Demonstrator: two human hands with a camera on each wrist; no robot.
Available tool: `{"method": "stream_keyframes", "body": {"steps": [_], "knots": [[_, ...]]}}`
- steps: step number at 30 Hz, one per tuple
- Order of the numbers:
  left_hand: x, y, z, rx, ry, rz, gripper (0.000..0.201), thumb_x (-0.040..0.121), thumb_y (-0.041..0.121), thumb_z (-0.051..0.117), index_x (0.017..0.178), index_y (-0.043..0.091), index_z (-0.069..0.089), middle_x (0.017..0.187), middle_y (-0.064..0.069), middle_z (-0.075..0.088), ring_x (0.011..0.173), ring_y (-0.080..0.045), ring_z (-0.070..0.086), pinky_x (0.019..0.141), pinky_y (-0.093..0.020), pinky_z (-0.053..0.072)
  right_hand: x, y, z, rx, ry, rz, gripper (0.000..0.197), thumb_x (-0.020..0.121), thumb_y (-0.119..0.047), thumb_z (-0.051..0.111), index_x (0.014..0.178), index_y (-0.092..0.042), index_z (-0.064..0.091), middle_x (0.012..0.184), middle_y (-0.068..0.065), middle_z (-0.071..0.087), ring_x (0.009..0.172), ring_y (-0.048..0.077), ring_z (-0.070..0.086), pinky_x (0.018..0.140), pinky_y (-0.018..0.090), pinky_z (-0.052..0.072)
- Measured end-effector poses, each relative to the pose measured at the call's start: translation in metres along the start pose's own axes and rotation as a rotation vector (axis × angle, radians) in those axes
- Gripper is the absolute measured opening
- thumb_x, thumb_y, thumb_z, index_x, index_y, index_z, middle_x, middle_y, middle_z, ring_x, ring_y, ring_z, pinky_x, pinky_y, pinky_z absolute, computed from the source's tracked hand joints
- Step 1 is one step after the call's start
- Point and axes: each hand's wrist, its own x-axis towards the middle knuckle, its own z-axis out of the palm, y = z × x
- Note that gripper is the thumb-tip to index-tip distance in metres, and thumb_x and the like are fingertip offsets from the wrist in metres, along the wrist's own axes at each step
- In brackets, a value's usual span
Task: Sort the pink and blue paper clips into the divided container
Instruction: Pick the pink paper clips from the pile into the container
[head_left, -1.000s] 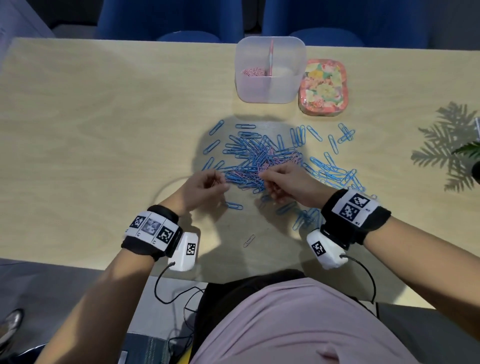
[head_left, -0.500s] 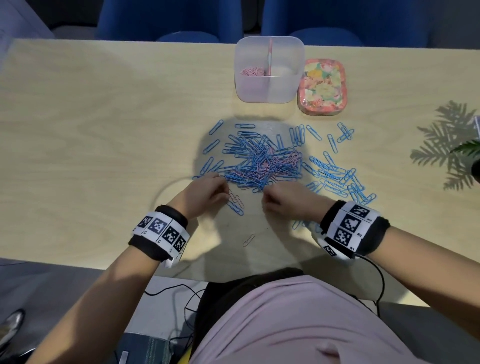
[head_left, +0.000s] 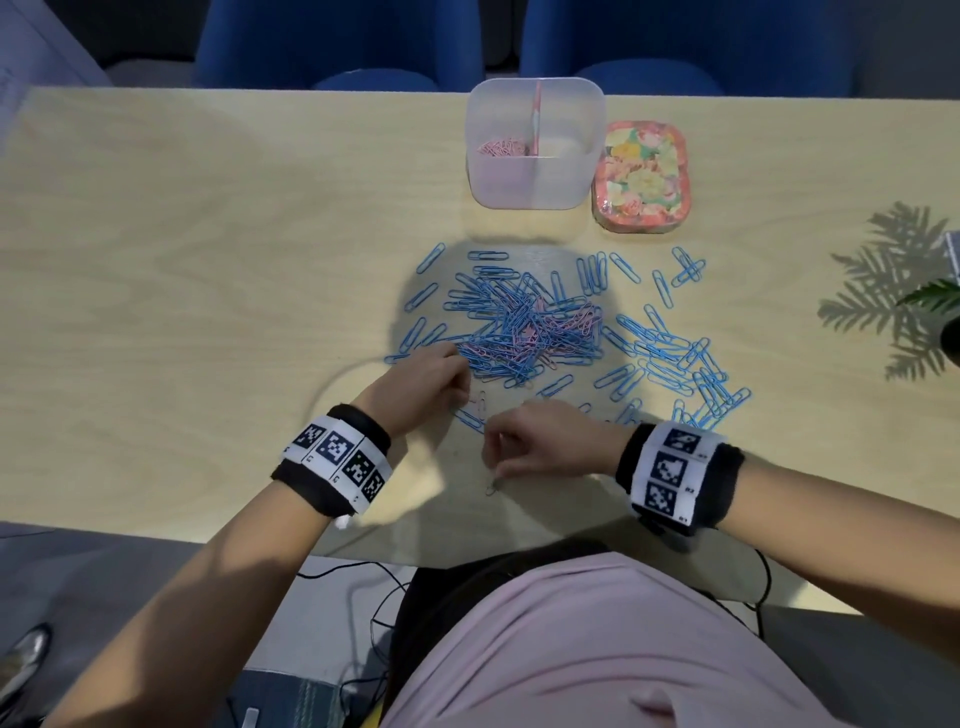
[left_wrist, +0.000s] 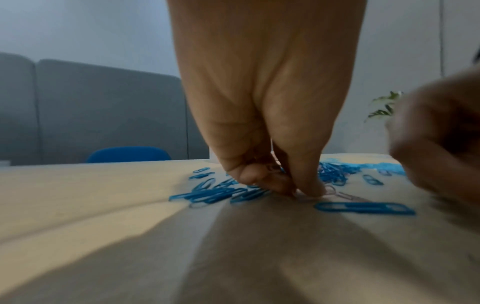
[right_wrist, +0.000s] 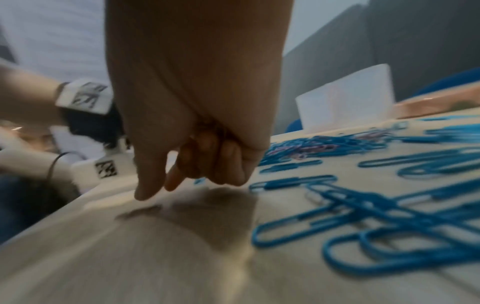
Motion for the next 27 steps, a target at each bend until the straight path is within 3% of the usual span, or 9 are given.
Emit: {"method": "stream_keyframes", "body": {"steps": [6, 9, 11, 13, 15, 18, 21, 24, 27], "knots": [[0.001, 0.008, -0.006, -0.684, 0.028, -0.294, 0.017, 0.094, 0.004, 0.045, 0.106, 0.010, 0.056, 0.076, -0.001, 0.056, 0.060, 0.004, 0.054, 0.061, -0.010, 0.043, 0.000, -0.010, 0.014, -0.177, -0.046, -0.023, 0.017, 0.088, -0.025, 0.055, 0.099, -0.015, 0.062, 0.103, 0.008, 0.067, 0.098, 0.028, 0.060, 0.073, 0.033, 0.041], [0.006, 0.017, -0.009, -1.174, -0.057, -0.521, 0.023, 0.093, 0.000, 0.038, 0.087, 0.011, 0.057, 0.068, -0.006, 0.049, 0.054, -0.009, 0.049, 0.050, -0.015, 0.043, -0.005, -0.007, 0.011, -0.221, -0.094, 0.012, 0.017, 0.089, -0.022, 0.051, 0.097, -0.009, 0.060, 0.102, 0.014, 0.065, 0.093, 0.031, 0.060, 0.070, 0.033, 0.040], [0.011, 0.021, -0.012, -1.241, -0.053, -0.568, 0.020, 0.089, 0.010, 0.046, 0.071, 0.014, 0.052, 0.066, -0.002, 0.043, 0.049, -0.007, 0.042, 0.044, -0.015, 0.038, -0.009, 0.002, 0.006, -0.119, -0.080, 0.048, 0.007, 0.086, -0.018, 0.053, 0.083, -0.013, 0.057, 0.088, 0.011, 0.066, 0.076, 0.026, 0.057, 0.064, 0.029, 0.035], [0.011, 0.022, -0.011, -1.112, -0.047, -0.508, 0.026, 0.088, 0.021, 0.056, 0.064, 0.017, 0.047, 0.063, 0.000, 0.040, 0.048, -0.006, 0.037, 0.043, -0.013, 0.033, -0.015, 0.014, -0.005, 0.119, -0.014, 0.100, 0.023, 0.084, -0.010, 0.056, 0.066, -0.023, 0.047, 0.067, -0.002, 0.057, 0.056, 0.005, 0.047, 0.060, 0.023, 0.034], [0.007, 0.024, -0.008, -0.868, -0.032, -0.421, 0.025, 0.088, 0.024, 0.060, 0.067, 0.016, 0.048, 0.061, 0.002, 0.043, 0.050, -0.006, 0.038, 0.046, -0.013, 0.032, -0.023, 0.024, -0.022, 0.414, 0.098, 0.175, 0.031, 0.085, -0.002, 0.055, 0.066, -0.026, 0.046, 0.063, -0.007, 0.051, 0.049, -0.002, 0.044, 0.053, 0.015, 0.036], [0.003, 0.028, 0.003, -0.424, -0.006, -0.413, 0.026, 0.083, 0.034, 0.065, 0.075, 0.015, 0.050, 0.063, 0.005, 0.049, 0.056, -0.009, 0.042, 0.052, -0.021, 0.032, -0.035, 0.040, -0.042, 0.867, 0.271, 0.336, 0.025, 0.089, 0.003, 0.047, 0.083, -0.020, 0.056, 0.061, -0.002, 0.055, 0.043, 0.004, 0.045, 0.040, 0.015, 0.035], [0.001, 0.038, 0.015, -0.124, 0.110, -0.492, 0.031, 0.077, 0.041, 0.066, 0.075, 0.015, 0.050, 0.069, 0.001, 0.053, 0.064, -0.017, 0.049, 0.054, -0.029, 0.031, -0.035, 0.051, -0.057, 1.099, 0.460, 0.468, 0.027, 0.088, 0.001, 0.038, 0.076, -0.015, 0.056, 0.059, 0.004, 0.048, 0.038, 0.009, 0.040, 0.040, 0.016, 0.024], [0.000, 0.047, 0.023, -0.086, 0.159, -0.481, 0.024, 0.081, 0.034, 0.062, 0.078, 0.012, 0.054, 0.080, -0.005, 0.061, 0.079, -0.024, 0.056, 0.065, -0.034, 0.040, -0.024, 0.051, -0.063, 0.801, 0.612, 0.418, 0.024, 0.090, -0.011, 0.050, 0.066, -0.012, 0.054, 0.055, 0.000, 0.043, 0.040, 0.004, 0.037, 0.043, 0.021, 0.025], [0.003, 0.048, 0.025, -0.059, 0.139, -0.464, 0.018, 0.087, 0.026, 0.059, 0.082, 0.008, 0.059, 0.089, -0.011, 0.067, 0.088, -0.029, 0.060, 0.076, -0.041, 0.047, -0.007, 0.044, -0.057, 0.332, 0.579, 0.252, 0.007, 0.084, -0.020, 0.064, 0.086, -0.013, 0.064, 0.054, -0.011, 0.043, 0.048, 0.001, 0.042, 0.054, 0.022, 0.031]]}}
